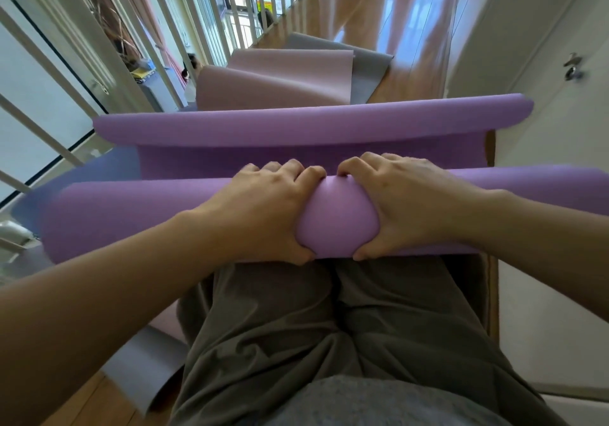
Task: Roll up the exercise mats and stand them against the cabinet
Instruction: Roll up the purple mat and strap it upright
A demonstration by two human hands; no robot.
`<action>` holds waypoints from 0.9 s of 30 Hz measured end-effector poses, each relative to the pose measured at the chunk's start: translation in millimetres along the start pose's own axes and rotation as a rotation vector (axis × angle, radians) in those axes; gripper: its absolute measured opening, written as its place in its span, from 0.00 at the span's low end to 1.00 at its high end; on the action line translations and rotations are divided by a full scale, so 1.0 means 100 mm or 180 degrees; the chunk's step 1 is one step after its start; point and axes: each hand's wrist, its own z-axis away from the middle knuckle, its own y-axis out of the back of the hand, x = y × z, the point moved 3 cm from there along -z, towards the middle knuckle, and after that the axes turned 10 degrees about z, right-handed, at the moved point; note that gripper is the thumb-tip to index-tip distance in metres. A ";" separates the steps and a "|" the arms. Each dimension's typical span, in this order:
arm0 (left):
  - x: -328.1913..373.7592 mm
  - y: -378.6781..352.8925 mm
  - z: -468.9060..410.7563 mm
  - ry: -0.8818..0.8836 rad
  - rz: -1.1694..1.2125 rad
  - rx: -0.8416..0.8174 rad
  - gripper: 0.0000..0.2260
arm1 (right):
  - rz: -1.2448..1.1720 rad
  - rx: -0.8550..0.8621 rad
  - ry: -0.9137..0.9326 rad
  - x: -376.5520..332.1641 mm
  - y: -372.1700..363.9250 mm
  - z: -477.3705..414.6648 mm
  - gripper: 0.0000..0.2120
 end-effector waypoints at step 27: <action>0.00 -0.09 -0.05 0.0018 -0.0279 0.0257 0.48 | -0.0031 0.0108 -0.0367 0.26 -0.02 -0.51 0.53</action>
